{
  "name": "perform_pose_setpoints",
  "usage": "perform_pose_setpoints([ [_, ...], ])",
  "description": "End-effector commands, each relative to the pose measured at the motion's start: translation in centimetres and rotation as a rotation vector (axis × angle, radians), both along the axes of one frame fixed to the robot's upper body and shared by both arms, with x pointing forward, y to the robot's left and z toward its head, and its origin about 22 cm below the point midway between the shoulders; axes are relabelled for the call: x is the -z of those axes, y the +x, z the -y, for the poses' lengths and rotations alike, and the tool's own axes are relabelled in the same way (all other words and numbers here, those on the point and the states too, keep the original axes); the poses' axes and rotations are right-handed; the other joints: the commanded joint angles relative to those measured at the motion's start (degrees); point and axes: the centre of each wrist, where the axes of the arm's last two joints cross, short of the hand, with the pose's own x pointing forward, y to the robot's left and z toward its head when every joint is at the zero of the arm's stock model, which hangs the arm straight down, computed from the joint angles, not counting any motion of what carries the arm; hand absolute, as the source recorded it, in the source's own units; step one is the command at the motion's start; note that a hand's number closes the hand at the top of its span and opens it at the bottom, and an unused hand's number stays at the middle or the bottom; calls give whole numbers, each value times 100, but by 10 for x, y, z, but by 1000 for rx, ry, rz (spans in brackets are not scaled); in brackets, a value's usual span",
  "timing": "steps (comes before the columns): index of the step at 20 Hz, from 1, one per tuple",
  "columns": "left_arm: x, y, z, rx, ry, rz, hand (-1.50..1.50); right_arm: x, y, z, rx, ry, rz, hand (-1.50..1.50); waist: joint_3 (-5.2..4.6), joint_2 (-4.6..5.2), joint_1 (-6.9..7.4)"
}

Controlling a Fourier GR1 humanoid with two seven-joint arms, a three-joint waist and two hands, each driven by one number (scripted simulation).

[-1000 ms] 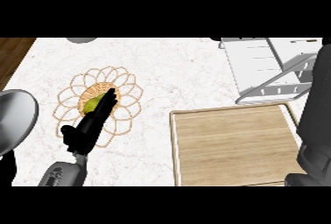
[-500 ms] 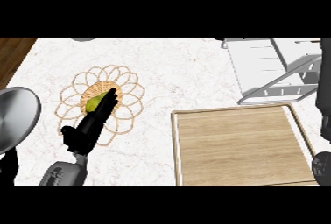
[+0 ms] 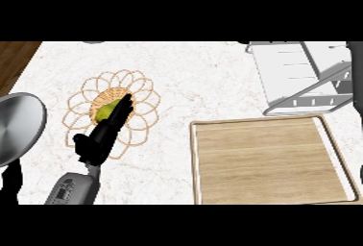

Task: Pick the eggplant from the tray and place it in the tiered basket

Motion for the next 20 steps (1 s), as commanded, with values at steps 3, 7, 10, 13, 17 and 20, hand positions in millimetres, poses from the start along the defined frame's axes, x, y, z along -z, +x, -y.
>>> perform_pose_setpoints([
  [3,-6,1,5,14,-7,-3,0,3,5,-8,112,327,151,150,8,5,72],
  [7,-7,5,6,-16,-15,16,0,-9,8,-13,82,407,205,-150,-1,-30,-37],
  [10,-2,1,-12,-8,-2,3,0,14,7,-5,129,392,311,-150,1,-16,-25],
  [13,0,5,19,-19,-7,-11,0,-4,7,-7,167,312,360,-150,-5,-33,-104],
  [17,19,-13,-6,-34,-4,-33,0,-4,1,11,323,128,410,-150,-29,-94,-204],
  [20,13,-17,-15,-43,3,-29,0,7,-7,30,440,-2,441,-150,-35,-146,-252],
])
